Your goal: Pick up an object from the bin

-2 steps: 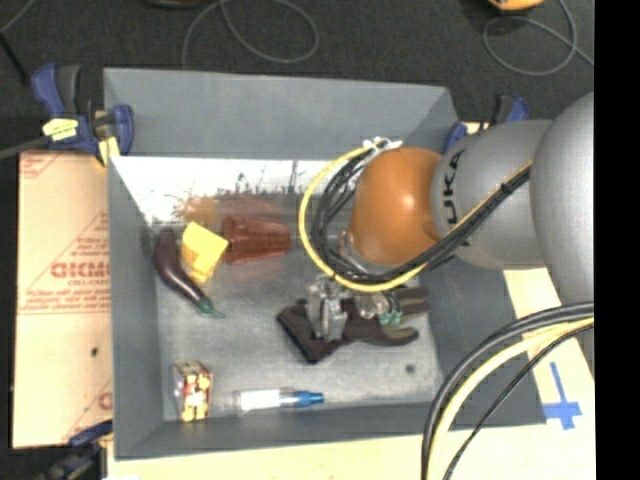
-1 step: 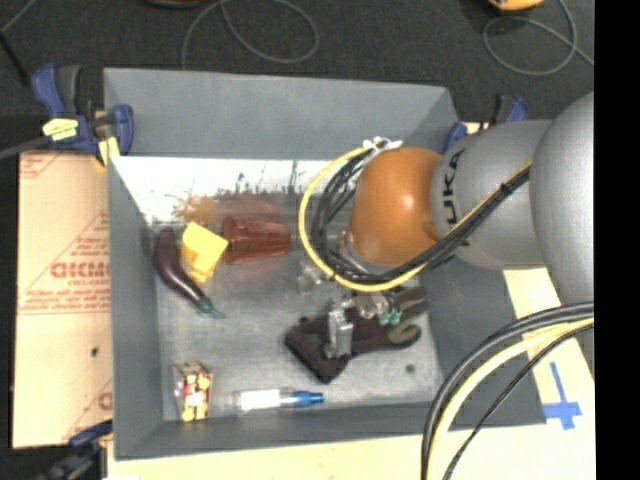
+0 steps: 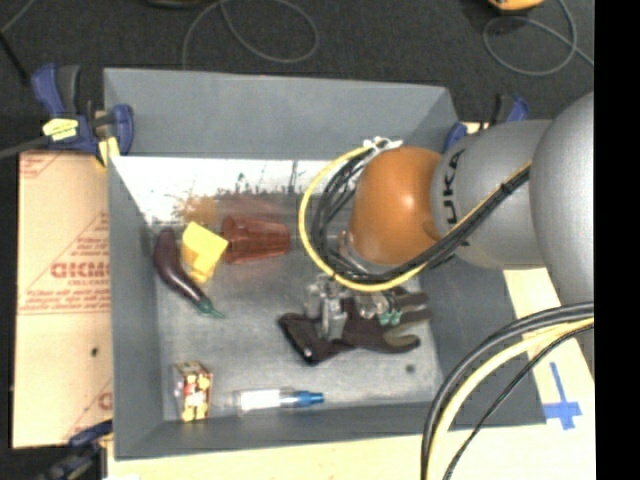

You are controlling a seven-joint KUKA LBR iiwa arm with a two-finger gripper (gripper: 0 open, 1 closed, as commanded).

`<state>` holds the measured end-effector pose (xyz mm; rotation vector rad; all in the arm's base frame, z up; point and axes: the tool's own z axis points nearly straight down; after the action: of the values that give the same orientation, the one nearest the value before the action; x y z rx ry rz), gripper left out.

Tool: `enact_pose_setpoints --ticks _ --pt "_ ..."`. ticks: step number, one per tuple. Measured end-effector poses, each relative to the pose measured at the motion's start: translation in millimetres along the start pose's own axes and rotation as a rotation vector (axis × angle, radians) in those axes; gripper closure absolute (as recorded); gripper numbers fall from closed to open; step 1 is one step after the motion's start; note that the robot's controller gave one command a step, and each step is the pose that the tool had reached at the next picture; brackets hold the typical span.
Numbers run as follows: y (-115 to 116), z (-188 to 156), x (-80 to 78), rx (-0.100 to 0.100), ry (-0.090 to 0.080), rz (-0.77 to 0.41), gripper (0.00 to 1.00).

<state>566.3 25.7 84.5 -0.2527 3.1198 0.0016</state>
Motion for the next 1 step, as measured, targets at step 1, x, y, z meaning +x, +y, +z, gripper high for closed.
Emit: enact_pose_setpoints --ticks 1 --pt "0.0 0.0 0.0 0.0 0.0 0.0 1.0"
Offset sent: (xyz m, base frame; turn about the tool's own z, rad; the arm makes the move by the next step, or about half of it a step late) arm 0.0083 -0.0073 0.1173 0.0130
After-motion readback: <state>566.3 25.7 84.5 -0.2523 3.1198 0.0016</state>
